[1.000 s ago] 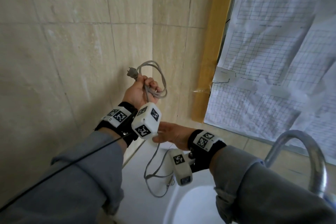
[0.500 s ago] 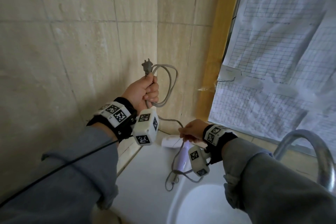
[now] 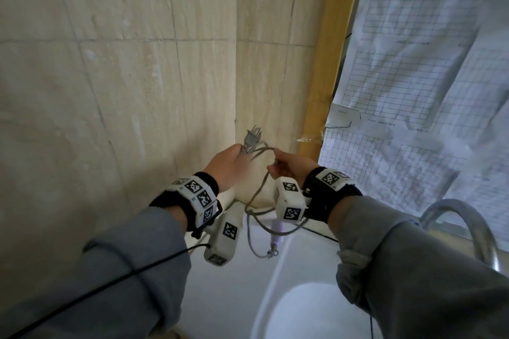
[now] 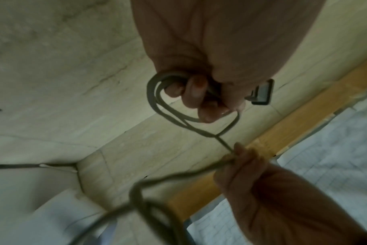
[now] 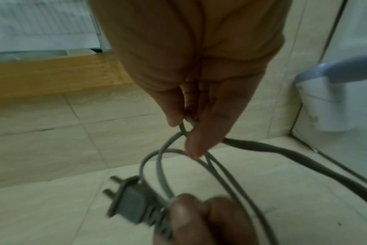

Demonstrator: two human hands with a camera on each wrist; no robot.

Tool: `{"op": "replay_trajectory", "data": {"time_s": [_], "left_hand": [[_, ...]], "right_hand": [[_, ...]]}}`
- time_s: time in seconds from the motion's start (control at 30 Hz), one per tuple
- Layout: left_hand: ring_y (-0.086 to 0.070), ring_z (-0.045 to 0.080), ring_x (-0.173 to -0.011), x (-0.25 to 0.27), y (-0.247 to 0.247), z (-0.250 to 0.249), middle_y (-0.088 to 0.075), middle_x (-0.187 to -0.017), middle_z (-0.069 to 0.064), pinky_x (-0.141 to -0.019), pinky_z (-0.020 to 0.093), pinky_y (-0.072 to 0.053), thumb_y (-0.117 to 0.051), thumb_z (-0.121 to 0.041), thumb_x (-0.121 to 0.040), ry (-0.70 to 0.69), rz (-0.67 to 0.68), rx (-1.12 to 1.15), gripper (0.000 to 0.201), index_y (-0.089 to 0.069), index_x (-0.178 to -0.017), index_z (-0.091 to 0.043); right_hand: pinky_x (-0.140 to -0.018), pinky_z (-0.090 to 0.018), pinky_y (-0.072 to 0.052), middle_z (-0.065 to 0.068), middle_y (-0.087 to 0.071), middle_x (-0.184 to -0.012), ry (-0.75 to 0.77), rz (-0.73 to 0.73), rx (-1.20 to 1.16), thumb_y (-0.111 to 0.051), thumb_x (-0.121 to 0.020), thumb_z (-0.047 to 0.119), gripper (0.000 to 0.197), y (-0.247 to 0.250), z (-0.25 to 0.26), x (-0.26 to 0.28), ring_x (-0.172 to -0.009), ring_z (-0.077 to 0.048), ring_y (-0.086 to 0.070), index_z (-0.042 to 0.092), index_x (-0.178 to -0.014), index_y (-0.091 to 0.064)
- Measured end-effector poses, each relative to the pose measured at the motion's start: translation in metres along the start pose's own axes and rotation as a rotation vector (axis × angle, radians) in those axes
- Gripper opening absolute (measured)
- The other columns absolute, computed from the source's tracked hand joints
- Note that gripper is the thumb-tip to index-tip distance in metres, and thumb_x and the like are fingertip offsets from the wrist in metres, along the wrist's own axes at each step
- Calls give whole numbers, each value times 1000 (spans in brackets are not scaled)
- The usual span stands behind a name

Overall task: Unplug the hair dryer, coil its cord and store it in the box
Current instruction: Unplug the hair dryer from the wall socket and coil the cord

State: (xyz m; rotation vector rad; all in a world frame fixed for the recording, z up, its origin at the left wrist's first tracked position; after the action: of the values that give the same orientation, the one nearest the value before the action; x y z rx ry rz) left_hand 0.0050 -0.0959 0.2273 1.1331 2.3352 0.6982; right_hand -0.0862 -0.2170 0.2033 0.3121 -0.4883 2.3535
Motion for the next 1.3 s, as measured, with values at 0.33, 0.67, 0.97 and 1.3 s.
{"op": "replay_trajectory", "data": {"time_s": [0.33, 0.67, 0.97, 1.3], "left_hand": [[-56, 2, -40, -3, -16, 11, -59, -51, -6, -45, 15, -41, -36, -21, -98, 76, -4, 264, 17, -47, -88, -12], [-45, 11, -49, -15, 3, 20, -47, -45, -9, -62, 23, -34, -30, -17, -101, 100, -116, 974, 32, -40, -71, -13], [-39, 7, -42, -18, 20, -5, -41, -43, -9, -63, 23, -30, -24, -27, -101, 62, -81, 1289, 37, -38, -69, -16], [-32, 3, -34, -13, 83, -1, -36, -38, -10, -54, 16, -32, -26, -29, -101, -10, -170, 1192, 37, -40, -69, -17]], "right_hand": [[-49, -22, -58, -14, -66, -51, 33, 176, -304, -48, -97, 7, 20, -34, 9, 8, -44, -17, -68, -2, -81, -53], [-101, -35, -40, -4, -56, -131, 104, 278, 673, -66, -85, 30, 55, -37, -23, 13, -121, -22, -51, 14, -133, -47], [-60, -18, -57, -9, -66, -75, 129, 361, 979, -51, -94, 9, 18, -38, -72, 4, -49, -4, -64, 2, -108, -60], [-94, -35, -49, -12, -63, -111, -53, -150, 1738, -53, -91, 34, 40, 54, -67, -35, -113, -31, -60, 2, -114, -61]]}}
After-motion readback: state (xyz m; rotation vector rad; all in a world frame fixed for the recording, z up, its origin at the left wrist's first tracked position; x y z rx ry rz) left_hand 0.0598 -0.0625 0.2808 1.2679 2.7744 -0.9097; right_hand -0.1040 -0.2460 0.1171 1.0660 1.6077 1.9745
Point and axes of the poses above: each hand's wrist, its own x-axis away from the middle knuckle, its own y-axis out of the back of the hand, z = x × y, the point moved 6 cm from there along -x, towards the middle knuckle
